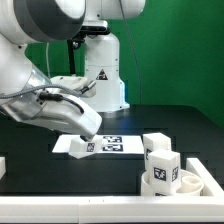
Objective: Assemble stool
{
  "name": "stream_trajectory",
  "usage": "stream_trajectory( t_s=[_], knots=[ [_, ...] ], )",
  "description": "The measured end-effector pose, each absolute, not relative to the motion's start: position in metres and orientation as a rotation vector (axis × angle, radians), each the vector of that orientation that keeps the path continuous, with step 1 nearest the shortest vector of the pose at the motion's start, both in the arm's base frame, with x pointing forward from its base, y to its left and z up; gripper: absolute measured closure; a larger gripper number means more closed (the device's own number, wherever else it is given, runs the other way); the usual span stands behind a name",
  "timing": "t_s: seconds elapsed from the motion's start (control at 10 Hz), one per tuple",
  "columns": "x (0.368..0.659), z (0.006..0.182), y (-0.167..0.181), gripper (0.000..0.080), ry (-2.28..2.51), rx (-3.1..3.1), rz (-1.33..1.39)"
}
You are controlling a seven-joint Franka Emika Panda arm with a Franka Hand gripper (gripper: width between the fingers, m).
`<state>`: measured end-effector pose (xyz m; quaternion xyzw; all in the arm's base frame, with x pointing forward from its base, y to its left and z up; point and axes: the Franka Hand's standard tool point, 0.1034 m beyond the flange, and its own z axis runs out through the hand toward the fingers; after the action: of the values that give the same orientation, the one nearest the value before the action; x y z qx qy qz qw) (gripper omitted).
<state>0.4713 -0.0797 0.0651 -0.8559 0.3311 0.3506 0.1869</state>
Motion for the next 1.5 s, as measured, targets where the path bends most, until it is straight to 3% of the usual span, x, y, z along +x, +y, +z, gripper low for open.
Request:
stream_trajectory(
  t_s=[0.2,0.5,0.9,1.5],
  knots=[
    [0.468,0.063,-0.08,0.015,0.945,-2.391,0.995],
    [0.43,0.041,-0.077,0.015,1.039,-2.262,1.072],
    [0.432,0.038,-0.071,0.015,1.017,-2.301,1.066],
    [0.399,0.019,-0.083,0.015,1.068,-2.173,1.165]
  ],
)
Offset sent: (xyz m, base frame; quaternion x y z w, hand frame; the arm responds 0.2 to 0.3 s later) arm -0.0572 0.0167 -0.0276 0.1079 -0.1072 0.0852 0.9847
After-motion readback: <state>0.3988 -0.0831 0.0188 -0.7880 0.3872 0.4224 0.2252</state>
